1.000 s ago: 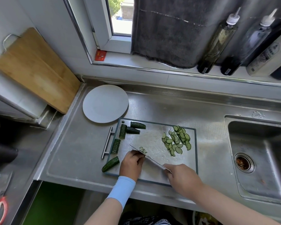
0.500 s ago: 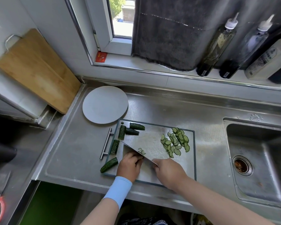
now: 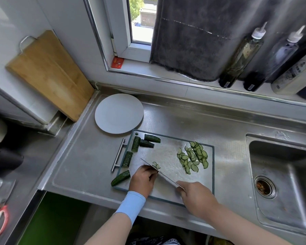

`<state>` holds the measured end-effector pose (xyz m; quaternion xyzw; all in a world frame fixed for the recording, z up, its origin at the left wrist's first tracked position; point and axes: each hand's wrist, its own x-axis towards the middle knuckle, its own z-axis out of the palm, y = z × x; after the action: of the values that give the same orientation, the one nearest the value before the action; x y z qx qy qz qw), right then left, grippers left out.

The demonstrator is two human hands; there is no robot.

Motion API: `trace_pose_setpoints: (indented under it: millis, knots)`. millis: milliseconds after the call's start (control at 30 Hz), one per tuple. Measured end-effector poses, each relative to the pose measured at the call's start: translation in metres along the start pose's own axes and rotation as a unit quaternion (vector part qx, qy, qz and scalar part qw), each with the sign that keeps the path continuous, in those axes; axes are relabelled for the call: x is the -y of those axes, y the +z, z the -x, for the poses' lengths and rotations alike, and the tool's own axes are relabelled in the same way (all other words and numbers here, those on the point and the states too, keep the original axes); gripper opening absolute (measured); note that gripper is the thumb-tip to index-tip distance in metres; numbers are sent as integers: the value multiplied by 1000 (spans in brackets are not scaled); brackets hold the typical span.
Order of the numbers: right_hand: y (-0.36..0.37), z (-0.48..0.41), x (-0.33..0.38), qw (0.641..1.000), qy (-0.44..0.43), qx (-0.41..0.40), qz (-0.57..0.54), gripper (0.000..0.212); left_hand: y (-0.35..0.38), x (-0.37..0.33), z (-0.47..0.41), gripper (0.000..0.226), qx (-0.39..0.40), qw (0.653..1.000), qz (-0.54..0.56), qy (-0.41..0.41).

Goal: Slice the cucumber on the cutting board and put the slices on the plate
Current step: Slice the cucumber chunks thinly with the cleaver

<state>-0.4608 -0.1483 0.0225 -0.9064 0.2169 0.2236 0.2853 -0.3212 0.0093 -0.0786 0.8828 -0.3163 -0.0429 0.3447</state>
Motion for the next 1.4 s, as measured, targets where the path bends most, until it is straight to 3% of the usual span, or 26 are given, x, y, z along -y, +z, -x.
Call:
trace_pose_setpoints:
  millis: [300,467,1000,1400]
  knots:
    - [2,-18,17,1000,9,25,-2,30,4,0,2,16,3,999,-11,-43]
    - [3,-32,33,1000,-1,22,1,18,6,0,3,15,5,998,-9,-63]
    - [4,3,5,1000,-3,-10,5,17,4,-7,3,22,-34,998,-13,-44]
    - [4,-11,14,999,23,21,-19,25,12,1,7,22,-49,998,15,-45]
